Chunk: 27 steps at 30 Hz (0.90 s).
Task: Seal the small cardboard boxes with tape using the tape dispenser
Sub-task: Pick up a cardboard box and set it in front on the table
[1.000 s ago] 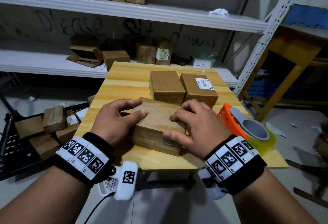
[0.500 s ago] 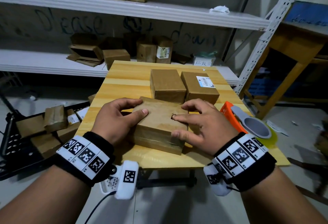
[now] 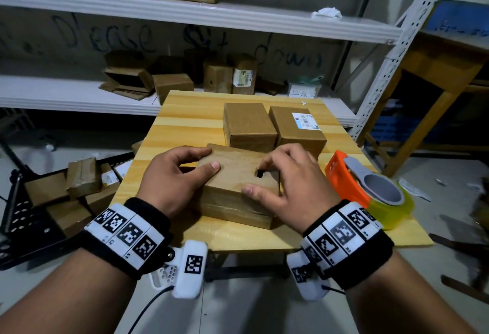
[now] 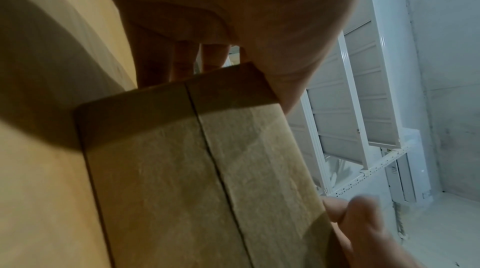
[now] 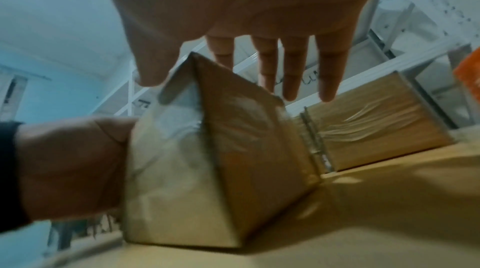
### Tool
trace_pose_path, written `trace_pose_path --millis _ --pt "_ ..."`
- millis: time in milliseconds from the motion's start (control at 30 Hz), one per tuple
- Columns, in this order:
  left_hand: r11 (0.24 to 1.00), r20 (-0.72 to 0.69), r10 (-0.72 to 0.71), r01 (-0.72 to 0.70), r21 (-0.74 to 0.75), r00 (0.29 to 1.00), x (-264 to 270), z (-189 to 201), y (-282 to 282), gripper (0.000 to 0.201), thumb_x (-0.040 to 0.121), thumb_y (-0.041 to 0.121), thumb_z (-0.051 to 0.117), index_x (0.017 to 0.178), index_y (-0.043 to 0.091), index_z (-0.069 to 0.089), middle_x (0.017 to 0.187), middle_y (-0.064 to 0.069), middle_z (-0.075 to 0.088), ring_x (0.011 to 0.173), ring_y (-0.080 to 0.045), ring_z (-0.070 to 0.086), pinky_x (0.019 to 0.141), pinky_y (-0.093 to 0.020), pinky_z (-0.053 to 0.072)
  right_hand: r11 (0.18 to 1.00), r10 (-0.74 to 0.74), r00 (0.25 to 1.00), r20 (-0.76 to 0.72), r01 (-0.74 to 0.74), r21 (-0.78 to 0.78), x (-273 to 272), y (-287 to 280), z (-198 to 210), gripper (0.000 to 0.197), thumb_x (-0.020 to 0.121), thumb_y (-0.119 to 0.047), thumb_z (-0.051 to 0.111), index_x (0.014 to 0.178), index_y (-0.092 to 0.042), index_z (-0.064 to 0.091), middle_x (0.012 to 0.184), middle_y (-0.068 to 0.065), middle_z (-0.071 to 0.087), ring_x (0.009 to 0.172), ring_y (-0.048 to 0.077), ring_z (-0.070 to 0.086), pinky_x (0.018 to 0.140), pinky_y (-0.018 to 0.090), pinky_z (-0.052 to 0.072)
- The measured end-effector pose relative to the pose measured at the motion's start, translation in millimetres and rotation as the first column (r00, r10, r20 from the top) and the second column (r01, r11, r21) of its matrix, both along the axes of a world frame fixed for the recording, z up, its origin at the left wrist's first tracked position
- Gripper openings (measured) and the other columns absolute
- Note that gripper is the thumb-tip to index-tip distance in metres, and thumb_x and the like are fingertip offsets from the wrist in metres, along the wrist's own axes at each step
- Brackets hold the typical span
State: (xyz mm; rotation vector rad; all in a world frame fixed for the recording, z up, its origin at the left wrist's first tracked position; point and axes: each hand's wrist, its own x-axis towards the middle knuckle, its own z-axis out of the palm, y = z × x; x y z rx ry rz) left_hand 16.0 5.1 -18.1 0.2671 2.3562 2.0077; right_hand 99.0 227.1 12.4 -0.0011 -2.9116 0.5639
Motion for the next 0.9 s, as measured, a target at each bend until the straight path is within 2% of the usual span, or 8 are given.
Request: trace_pose_path --millis 100,233,333,433,533,667,800,900 --pt "1.0 -0.014 -0.008 0.008 -0.007 1.0 0 0 0 0.034 0.085 0.029 0.084 0.117 0.032 0.077 0.106 0.012 0.075 0.087 -0.002 0.071 0.056 -0.011 0.053 0.972 -0.107 0.994 0.026 0.11 -0.206 -1 -8 5 0.06 0.073 -0.087 0.043 0.095 -0.035 0.064 0.125 -0.011 0.044 0.124 0.011 0.04 0.098 0.033 0.041" --pt "1.0 -0.029 0.005 -0.006 -0.018 1.0 0 -1 0 0.036 0.083 0.031 0.085 0.118 0.033 0.077 0.107 0.012 0.076 0.096 -0.005 0.072 0.067 -0.017 0.056 0.944 -0.116 0.992 0.04 0.122 -0.307 -1 -14 18 0.092 0.077 -0.088 0.016 0.086 -0.02 0.076 0.117 0.0 0.06 0.119 0.017 0.05 0.103 0.043 0.042" --pt "0.999 -0.063 0.017 -0.02 -0.047 0.998 0 -1 1 0.037 0.084 0.032 0.084 0.12 0.031 0.076 0.11 0.015 0.074 0.098 -0.004 0.07 0.07 -0.016 0.053 0.93 -0.092 0.995 0.047 0.103 -0.352 -3 -15 26 0.104 0.084 -0.081 0.013 0.094 -0.002 0.079 0.104 0.015 0.073 0.098 0.021 0.064 0.08 0.029 0.044" --pt "0.998 -0.08 0.013 -0.019 -0.064 0.997 0 -2 1 0.038 0.085 0.032 0.083 0.122 0.03 0.076 0.111 0.016 0.074 0.096 -0.001 0.07 0.067 -0.012 0.052 0.917 -0.089 0.987 0.132 0.133 -0.375 -1 -11 30 0.111 0.082 -0.084 0.012 0.104 0.005 0.076 0.11 0.022 0.075 0.101 0.032 0.068 0.07 0.021 0.037" --pt "0.997 -0.094 0.015 -0.022 -0.074 0.995 -1 -4 1 0.037 0.085 0.032 0.083 0.121 0.029 0.076 0.108 0.018 0.074 0.09 0.004 0.07 0.064 -0.008 0.052 0.92 -0.102 0.974 0.201 0.169 -0.353 -1 -14 31 0.107 0.086 -0.088 0.013 0.101 -0.004 0.079 0.113 0.017 0.074 0.106 0.031 0.066 0.085 0.032 0.046" --pt "0.996 -0.12 0.02 -0.03 -0.082 0.993 -2 -6 2 0.036 0.085 0.031 0.084 0.12 0.028 0.077 0.105 0.02 0.073 0.089 0.007 0.07 0.064 -0.006 0.052 0.942 -0.148 0.959 0.24 0.211 -0.261 -7 -28 27 0.104 0.074 -0.1 0.009 0.067 -0.014 0.066 0.109 0.022 0.068 0.107 0.037 0.064 0.102 0.053 0.049" --pt "0.995 -0.112 0.024 -0.035 -0.096 0.993 -3 -6 2 0.037 0.084 0.034 0.084 0.12 0.029 0.077 0.108 0.016 0.076 0.093 0.0 0.072 0.069 -0.014 0.055 0.969 -0.17 0.924 0.342 0.219 -0.111 -10 -39 29 0.126 0.062 -0.102 -0.008 0.102 -0.013 0.072 0.142 0.027 0.056 0.146 0.043 0.038 0.123 0.063 0.024" --pt "0.994 -0.108 0.028 -0.039 -0.105 0.994 -2 -6 1 0.036 0.084 0.036 0.084 0.119 0.03 0.077 0.109 0.016 0.077 0.093 0.0 0.073 0.071 -0.018 0.057 0.975 -0.187 0.878 0.441 0.222 -0.029 -12 -51 43 0.111 0.089 -0.084 0.002 0.141 -0.005 0.059 0.163 0.024 0.036 0.159 0.039 0.015 0.129 0.058 0.004"
